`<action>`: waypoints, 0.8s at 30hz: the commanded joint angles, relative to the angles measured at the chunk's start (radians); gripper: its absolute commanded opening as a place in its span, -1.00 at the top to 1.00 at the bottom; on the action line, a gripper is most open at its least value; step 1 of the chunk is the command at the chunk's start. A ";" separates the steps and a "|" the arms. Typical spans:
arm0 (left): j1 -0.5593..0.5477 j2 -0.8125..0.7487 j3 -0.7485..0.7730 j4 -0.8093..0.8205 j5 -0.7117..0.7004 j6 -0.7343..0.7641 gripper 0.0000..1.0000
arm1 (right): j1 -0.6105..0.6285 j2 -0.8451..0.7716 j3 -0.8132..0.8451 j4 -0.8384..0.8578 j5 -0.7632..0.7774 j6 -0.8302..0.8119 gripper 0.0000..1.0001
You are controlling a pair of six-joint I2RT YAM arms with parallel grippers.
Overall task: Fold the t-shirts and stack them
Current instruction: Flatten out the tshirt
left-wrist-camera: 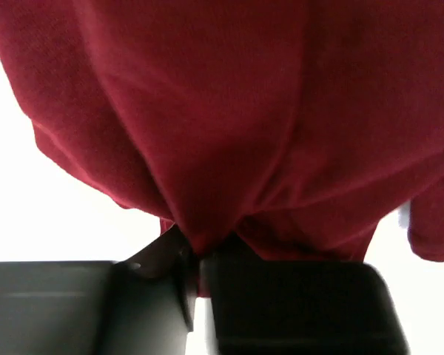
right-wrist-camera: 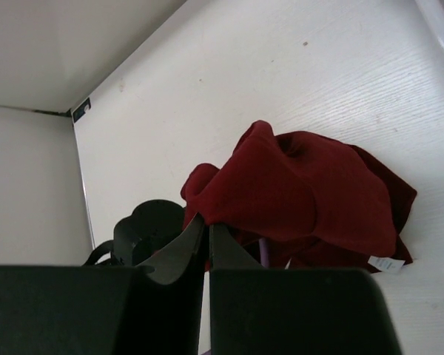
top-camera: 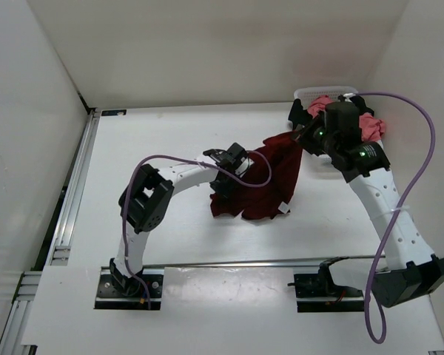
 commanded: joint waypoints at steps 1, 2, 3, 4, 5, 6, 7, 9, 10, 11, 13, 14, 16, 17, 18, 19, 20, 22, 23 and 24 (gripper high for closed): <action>-0.024 -0.041 0.009 0.028 -0.063 0.009 0.78 | -0.029 -0.049 -0.018 0.046 -0.033 -0.029 1.00; -0.006 -0.071 -0.010 0.018 -0.063 0.009 0.78 | -0.054 -0.059 -0.018 0.046 -0.046 -0.042 1.00; 0.029 -0.152 -0.052 0.018 -0.063 0.009 0.78 | -0.063 -0.059 -0.027 0.046 -0.055 -0.053 1.00; 0.053 -0.200 -0.071 0.000 -0.063 0.009 0.78 | -0.084 -0.059 -0.028 0.046 -0.074 -0.085 1.00; 0.079 -0.248 -0.085 -0.047 -0.042 0.009 0.78 | -0.098 -0.059 -0.028 0.046 -0.101 -0.107 1.00; 0.138 -0.345 -0.105 -0.078 -0.028 0.009 0.78 | -0.112 -0.059 -0.028 0.037 -0.135 -0.128 1.00; 0.168 -0.395 -0.114 -0.109 -0.019 0.009 0.78 | -0.135 -0.049 -0.028 -0.008 -0.184 -0.180 1.00; 0.240 -0.543 -0.143 -0.187 -0.037 0.009 0.78 | -0.135 -0.049 0.011 -0.069 -0.184 -0.252 1.00; 0.255 -0.591 -0.154 -0.207 -0.052 0.009 0.78 | -0.135 -0.049 0.020 -0.133 -0.166 -0.283 1.00; 0.267 -0.636 -0.154 -0.228 -0.069 0.009 0.78 | -0.135 -0.058 0.020 -0.154 -0.143 -0.330 1.00; 0.277 -0.752 -0.166 -0.294 -0.083 0.009 0.78 | -0.135 -0.107 0.029 -0.163 -0.125 -0.375 1.00; 0.277 -0.783 -0.166 -0.323 -0.069 0.009 0.78 | -0.135 -0.125 0.029 -0.163 -0.149 -0.421 1.00; 0.277 -0.845 -0.130 -0.411 -0.040 0.009 0.78 | -0.135 -0.166 0.063 -0.190 -0.239 -0.461 1.00; 0.286 -0.856 -0.117 -0.442 0.002 0.009 0.78 | -0.122 -0.167 0.075 -0.204 -0.267 -0.490 1.00; 0.295 -0.856 -0.117 -0.472 0.027 0.009 0.78 | -0.106 -0.167 0.089 -0.223 -0.287 -0.490 1.00; 0.327 -0.866 -0.106 -0.494 0.049 0.009 0.78 | -0.097 -0.167 0.100 -0.239 -0.301 -0.490 1.00; 0.347 -0.866 -0.106 -0.506 0.096 0.009 0.78 | -0.088 -0.156 0.100 -0.252 -0.301 -0.475 1.00; 0.407 -0.824 -0.119 -0.506 0.141 0.009 0.78 | -0.072 -0.128 0.074 -0.229 -0.333 -0.448 1.00; 0.425 -0.795 -0.119 -0.506 0.189 0.009 0.78 | -0.060 -0.109 0.065 -0.220 -0.333 -0.434 1.00; 0.444 -0.758 -0.103 -0.506 0.211 0.009 0.78 | -0.048 -0.052 0.065 -0.220 -0.342 -0.422 1.00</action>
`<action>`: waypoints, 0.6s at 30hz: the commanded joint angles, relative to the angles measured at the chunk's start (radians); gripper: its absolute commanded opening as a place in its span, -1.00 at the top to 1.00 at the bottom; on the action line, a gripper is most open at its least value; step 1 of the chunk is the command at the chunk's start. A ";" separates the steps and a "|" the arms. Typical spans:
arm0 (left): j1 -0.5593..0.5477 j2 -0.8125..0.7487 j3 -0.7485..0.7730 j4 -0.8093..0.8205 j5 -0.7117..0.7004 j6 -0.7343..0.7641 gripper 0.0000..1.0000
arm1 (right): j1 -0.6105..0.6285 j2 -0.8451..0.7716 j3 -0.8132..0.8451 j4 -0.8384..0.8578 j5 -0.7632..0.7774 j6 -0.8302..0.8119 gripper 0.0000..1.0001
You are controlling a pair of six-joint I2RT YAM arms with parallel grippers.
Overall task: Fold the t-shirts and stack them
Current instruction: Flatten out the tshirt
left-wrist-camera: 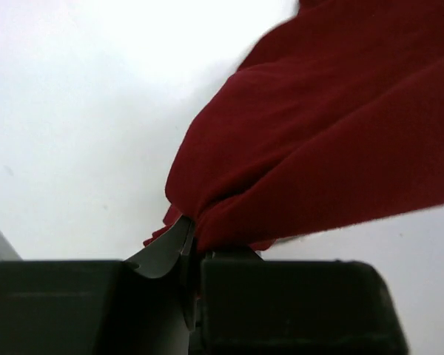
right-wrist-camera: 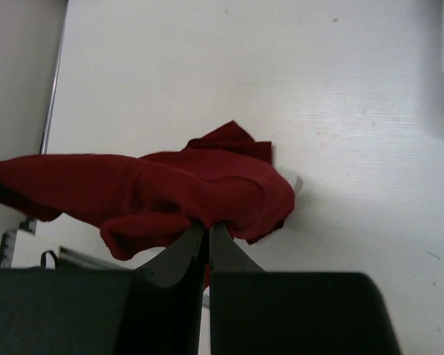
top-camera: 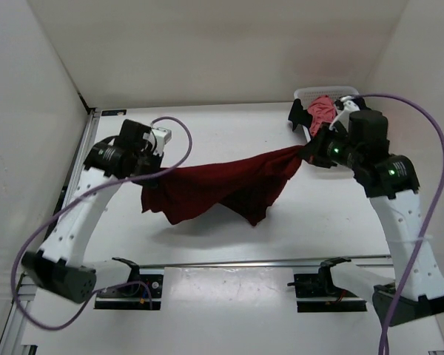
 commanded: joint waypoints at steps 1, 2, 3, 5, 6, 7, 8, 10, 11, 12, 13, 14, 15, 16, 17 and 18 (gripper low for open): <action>0.102 0.134 0.040 -0.024 0.140 -0.001 0.72 | 0.021 0.128 -0.001 -0.002 -0.074 -0.006 1.00; 0.131 0.236 0.063 -0.014 0.162 -0.001 0.67 | 0.035 0.158 -0.010 0.041 -0.074 -0.006 1.00; 0.157 0.295 0.093 -0.014 0.182 -0.001 0.61 | 0.044 0.222 -0.010 0.064 -0.074 0.005 1.00; 0.234 0.469 0.201 0.087 0.168 -0.001 0.45 | 0.053 0.320 0.002 0.122 -0.126 0.020 1.00; 0.256 0.526 0.253 0.108 0.159 -0.001 0.37 | 0.053 0.358 0.022 0.160 -0.154 0.043 1.00; 0.274 0.582 0.312 0.125 0.139 -0.001 0.23 | 0.066 0.394 0.045 0.173 -0.163 0.043 1.00; 0.296 0.685 0.450 0.136 0.115 -0.001 -0.32 | 0.081 0.469 0.108 0.173 -0.163 0.053 1.00; 0.305 0.761 0.585 0.136 0.000 -0.001 -1.00 | 0.099 0.539 0.177 0.173 -0.174 0.053 1.00; 0.305 0.778 0.673 0.136 -0.031 -0.001 -1.00 | 0.112 0.594 0.206 0.173 -0.188 0.065 1.00; 0.305 0.765 0.691 0.136 -0.043 -0.001 -1.00 | 0.112 0.617 0.253 0.173 -0.188 0.065 1.00; 0.305 0.733 0.679 0.162 -0.044 -0.001 -1.00 | 0.112 0.634 0.271 0.173 -0.197 0.091 1.00; 0.305 0.685 0.642 0.189 -0.028 -0.001 -1.00 | 0.121 0.646 0.280 0.173 -0.208 0.100 1.00; 0.272 0.567 0.511 0.220 -0.028 -0.001 -1.00 | 0.121 0.646 0.280 0.173 -0.208 0.100 1.00; 0.248 0.503 0.430 0.261 -0.028 -0.001 -1.00 | 0.121 0.646 0.280 0.184 -0.208 0.100 1.00; 0.224 0.443 0.347 0.272 -0.028 -0.001 -1.00 | 0.132 0.634 0.269 0.184 -0.193 0.100 1.00; 0.183 0.332 0.170 0.272 -0.028 -0.001 -1.00 | 0.132 0.622 0.237 0.194 -0.192 0.100 1.00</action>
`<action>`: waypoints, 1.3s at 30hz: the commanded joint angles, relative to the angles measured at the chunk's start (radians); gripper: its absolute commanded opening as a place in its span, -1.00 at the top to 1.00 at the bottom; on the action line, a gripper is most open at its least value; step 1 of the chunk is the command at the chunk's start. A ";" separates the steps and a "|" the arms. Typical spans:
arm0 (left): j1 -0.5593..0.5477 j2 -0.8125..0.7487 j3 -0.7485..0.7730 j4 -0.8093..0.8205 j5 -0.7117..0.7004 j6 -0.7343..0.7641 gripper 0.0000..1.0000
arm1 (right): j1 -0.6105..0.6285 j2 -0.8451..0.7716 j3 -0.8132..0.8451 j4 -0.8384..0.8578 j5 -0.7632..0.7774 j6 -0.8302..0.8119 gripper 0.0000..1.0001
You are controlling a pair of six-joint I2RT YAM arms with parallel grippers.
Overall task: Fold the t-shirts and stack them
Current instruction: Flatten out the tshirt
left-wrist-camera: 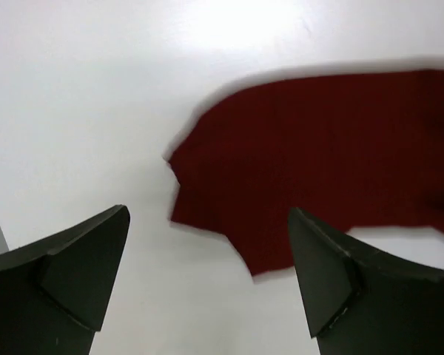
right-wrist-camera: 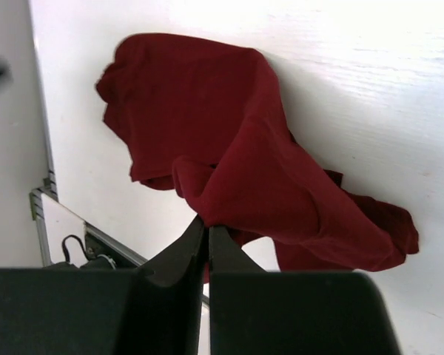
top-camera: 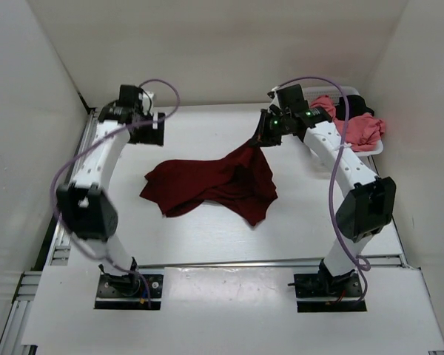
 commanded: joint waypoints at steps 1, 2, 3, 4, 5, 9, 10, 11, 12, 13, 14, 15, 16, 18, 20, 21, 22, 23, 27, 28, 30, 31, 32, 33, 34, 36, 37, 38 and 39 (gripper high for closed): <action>-0.117 -0.334 -0.290 0.025 -0.015 0.001 -1.00 | 0.005 -0.089 0.000 0.045 -0.019 0.016 1.00; -0.131 -0.380 -0.379 0.034 -0.035 0.001 -0.93 | 0.014 -0.105 -0.022 0.045 -0.008 0.016 1.00; -0.161 -0.449 -0.547 0.043 -0.056 0.001 -0.83 | 0.014 -0.118 -0.060 0.057 -0.008 0.016 1.00; -0.175 -0.473 -0.616 0.052 -0.095 0.001 -0.72 | 0.014 -0.147 -0.078 0.067 -0.008 0.016 1.00; -0.188 -0.491 -0.672 0.072 -0.112 0.001 -0.53 | 0.014 -0.163 -0.095 0.068 0.003 0.016 1.00; -0.269 -0.504 -0.811 0.116 -0.150 0.001 -0.47 | 0.025 -0.205 -0.157 0.077 0.015 0.007 1.00; -0.293 -0.493 -0.828 0.138 -0.181 0.001 -0.49 | 0.025 -0.218 -0.177 0.077 0.026 0.007 1.00; -0.320 -0.481 -0.845 0.152 -0.239 0.001 -0.49 | 0.025 -0.232 -0.187 0.077 0.036 0.007 1.00; -0.362 -0.470 -0.871 0.179 -0.254 0.001 -0.49 | 0.025 -0.243 -0.197 0.086 0.036 0.007 1.00; -0.376 -0.456 -0.871 0.201 -0.264 0.001 -0.49 | 0.025 -0.243 -0.206 0.086 0.036 0.007 1.00; -0.386 -0.456 -0.882 0.218 -0.264 0.001 -0.49 | 0.025 -0.255 -0.223 0.086 0.036 0.007 1.00; -0.386 -0.445 -0.882 0.236 -0.264 0.001 -0.45 | 0.025 -0.266 -0.223 0.095 0.036 0.007 1.00; -0.386 -0.426 -0.869 0.271 -0.284 0.001 -0.34 | 0.025 -0.266 -0.238 0.095 0.046 0.016 1.00; -0.386 -0.392 -0.851 0.284 -0.294 0.001 -0.26 | 0.025 -0.286 -0.250 0.095 0.046 0.016 1.00; -0.386 -0.341 -0.827 0.284 -0.278 0.001 -0.26 | 0.025 -0.286 -0.261 0.104 0.046 0.016 1.00; -0.386 -0.329 -0.826 0.284 -0.278 0.001 -0.24 | 0.025 -0.296 -0.270 0.104 0.046 0.016 1.00; -0.386 -0.318 -0.826 0.296 -0.278 0.001 -0.19 | 0.025 -0.297 -0.270 0.104 0.046 0.016 1.00; -0.386 -0.298 -0.817 0.296 -0.296 0.001 -0.14 | 0.025 -0.309 -0.270 0.104 0.046 0.016 1.00; -0.377 -0.307 -0.832 0.296 -0.295 0.001 -0.03 | 0.025 -0.329 -0.279 0.104 0.055 0.007 1.00; -0.377 -0.316 -0.845 0.296 -0.285 0.001 -0.03 | 0.025 -0.329 -0.280 0.104 0.055 0.007 1.00; -0.377 -0.329 -0.885 0.296 -0.272 0.001 -0.06 | 0.015 -0.329 -0.280 0.095 0.064 0.007 1.00; -0.367 -0.329 -0.885 0.296 -0.262 0.001 -0.06 | 0.015 -0.329 -0.280 0.095 0.073 0.007 1.00; -0.367 -0.329 -0.895 0.296 -0.253 0.001 -0.06 | 0.015 -0.329 -0.289 0.095 0.073 0.007 1.00; -0.367 -0.329 -0.895 0.296 -0.241 0.001 -0.09 | 0.015 -0.329 -0.289 0.095 0.073 0.007 1.00; -0.367 -0.329 -0.885 0.296 -0.241 0.001 -0.09 | 0.015 -0.329 -0.298 0.095 0.073 0.007 1.00; -0.377 -0.329 -0.872 0.278 -0.218 0.001 -0.11 | 0.015 -0.329 -0.307 0.095 0.073 0.007 1.00; -0.377 -0.329 -0.872 0.267 -0.218 0.001 -0.11 | 0.015 -0.338 -0.307 0.095 0.073 0.007 1.00; -0.377 -0.329 -0.872 0.256 -0.218 0.001 -0.11 | 0.015 -0.338 -0.307 0.095 0.073 0.016 1.00; -0.377 -0.350 -0.872 0.247 -0.218 0.001 -0.11 | 0.015 -0.338 -0.316 0.095 0.073 0.016 1.00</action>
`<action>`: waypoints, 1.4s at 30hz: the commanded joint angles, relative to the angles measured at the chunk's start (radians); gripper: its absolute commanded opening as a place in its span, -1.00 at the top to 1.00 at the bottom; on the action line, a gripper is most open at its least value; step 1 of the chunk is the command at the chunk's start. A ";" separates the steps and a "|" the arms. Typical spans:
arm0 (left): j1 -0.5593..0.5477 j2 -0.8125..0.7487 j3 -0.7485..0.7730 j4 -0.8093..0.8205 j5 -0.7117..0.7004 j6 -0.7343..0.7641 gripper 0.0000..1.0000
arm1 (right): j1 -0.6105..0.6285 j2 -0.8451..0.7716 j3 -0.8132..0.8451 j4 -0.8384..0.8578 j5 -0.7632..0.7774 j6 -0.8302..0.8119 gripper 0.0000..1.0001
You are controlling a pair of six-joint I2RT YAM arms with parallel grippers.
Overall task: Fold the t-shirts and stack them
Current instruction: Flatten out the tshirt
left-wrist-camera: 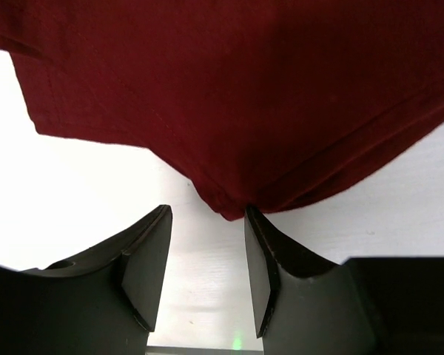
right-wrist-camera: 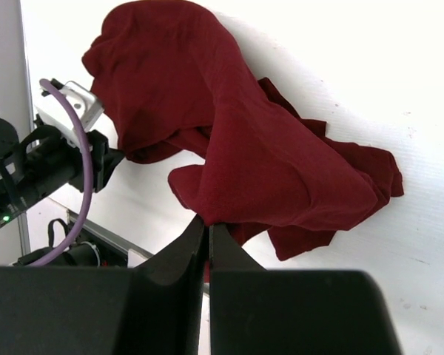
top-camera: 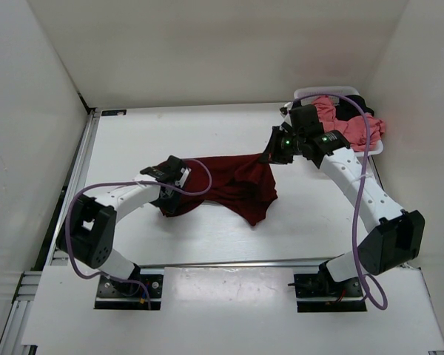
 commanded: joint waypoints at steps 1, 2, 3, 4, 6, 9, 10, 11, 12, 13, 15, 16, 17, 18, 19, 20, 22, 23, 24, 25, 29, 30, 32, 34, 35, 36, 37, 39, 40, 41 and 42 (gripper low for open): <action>0.000 -0.063 0.001 -0.032 0.029 -0.002 -0.11 | -0.006 -0.041 -0.007 0.027 0.003 0.003 1.00; 0.000 -0.072 -0.011 -0.032 0.029 -0.002 -0.14 | -0.006 -0.041 -0.007 0.027 0.003 0.003 1.00; 0.000 -0.081 -0.036 -0.032 0.029 -0.002 -0.14 | -0.006 -0.041 -0.007 0.027 0.012 0.003 1.00; 0.000 -0.081 -0.047 -0.032 0.029 -0.002 -0.16 | -0.006 -0.041 -0.007 0.027 0.012 0.003 1.00; 0.000 -0.061 -0.056 -0.020 0.029 -0.002 -0.16 | -0.006 -0.041 -0.007 0.027 0.012 0.003 1.00; 0.024 -0.017 -0.012 -0.011 0.029 -0.002 -0.16 | -0.006 -0.041 -0.007 0.027 0.012 0.003 1.00; 0.033 0.006 0.002 -0.011 0.039 -0.002 -0.16 | -0.006 -0.041 -0.007 0.027 0.012 0.003 1.00; 0.033 0.015 0.016 -0.011 0.039 -0.002 -0.13 | -0.006 -0.041 -0.007 0.027 0.012 0.003 1.00; 0.042 0.016 0.036 -0.002 0.039 -0.002 -0.11 | -0.006 -0.050 -0.007 0.027 0.012 0.003 1.00; 0.043 0.031 0.036 -0.002 0.039 -0.002 -0.11 | -0.006 -0.050 -0.007 0.027 0.012 0.003 1.00; 0.043 0.046 0.048 -0.002 0.049 -0.002 -0.08 | -0.006 -0.061 -0.007 0.027 0.012 0.003 1.00; 0.055 0.063 0.048 0.007 0.049 -0.002 -0.05 | -0.006 -0.061 -0.016 0.027 0.012 0.003 1.00; 0.055 0.075 0.048 0.008 0.049 -0.002 -0.02 | -0.006 -0.070 -0.016 0.027 0.012 0.003 1.00; 0.055 0.075 0.059 0.008 0.049 -0.002 0.00 | -0.006 -0.070 -0.016 0.027 0.012 0.003 1.00; 0.064 0.075 0.059 0.018 0.062 -0.002 0.05 | -0.006 -0.070 -0.016 0.027 0.012 0.003 1.00; 0.064 0.086 0.059 0.018 0.084 -0.002 0.07 | -0.006 -0.070 -0.027 0.027 0.012 0.003 1.00; 0.064 0.095 0.071 0.018 0.093 -0.002 0.28 | -0.006 -0.079 -0.027 0.027 0.012 0.003 1.00; 0.064 0.104 0.071 0.018 0.093 -0.002 0.49 | -0.006 -0.080 -0.027 0.027 0.012 -0.006 1.00; 0.064 0.105 0.071 0.018 0.082 -0.002 0.79 | -0.006 -0.080 -0.027 0.027 0.012 -0.006 1.00; 0.075 0.105 0.071 0.018 0.082 -0.002 0.79 | -0.006 -0.080 -0.027 0.027 0.012 -0.006 1.00; 0.119 0.086 0.116 0.018 0.044 -0.002 0.79 | -0.038 -0.043 0.005 0.027 -0.043 -0.006 1.00; 0.134 0.075 0.137 0.018 0.021 -0.002 0.79 | -0.038 -0.029 0.024 0.018 -0.052 -0.015 1.00; 0.192 0.043 0.233 -0.006 0.021 -0.002 0.79 | -0.064 0.044 0.085 -0.008 -0.070 -0.036 1.00; 0.231 0.034 0.321 -0.035 0.021 -0.002 0.79 | -0.078 0.119 0.258 -0.069 -0.104 -0.075 1.00; 0.263 0.034 0.419 -0.058 0.021 -0.002 0.79 | -0.090 0.214 0.343 -0.100 -0.104 -0.087 1.00; 0.276 0.034 0.470 -0.058 0.021 -0.002 0.79 | -0.090 0.268 0.560 -0.169 -0.115 -0.096 1.00; 0.288 0.034 0.520 -0.068 0.007 -0.002 0.79 | -0.101 0.378 0.693 -0.203 -0.115 -0.105 1.00; 0.319 0.055 0.689 -0.068 -0.013 -0.002 0.79 | -0.122 0.472 1.060 -0.228 -0.161 -0.106 1.00; 0.331 0.055 0.752 -0.068 -0.022 -0.002 0.79 | -0.139 0.509 1.132 -0.197 -0.178 -0.092 1.00; 0.342 0.055 0.812 -0.068 -0.022 -0.002 0.79 | -0.148 0.499 1.156 -0.152 -0.190 -0.066 1.00; 0.361 0.055 0.917 -0.068 -0.022 -0.002 0.79 | -0.148 0.470 1.136 -0.095 -0.190 -0.055 1.00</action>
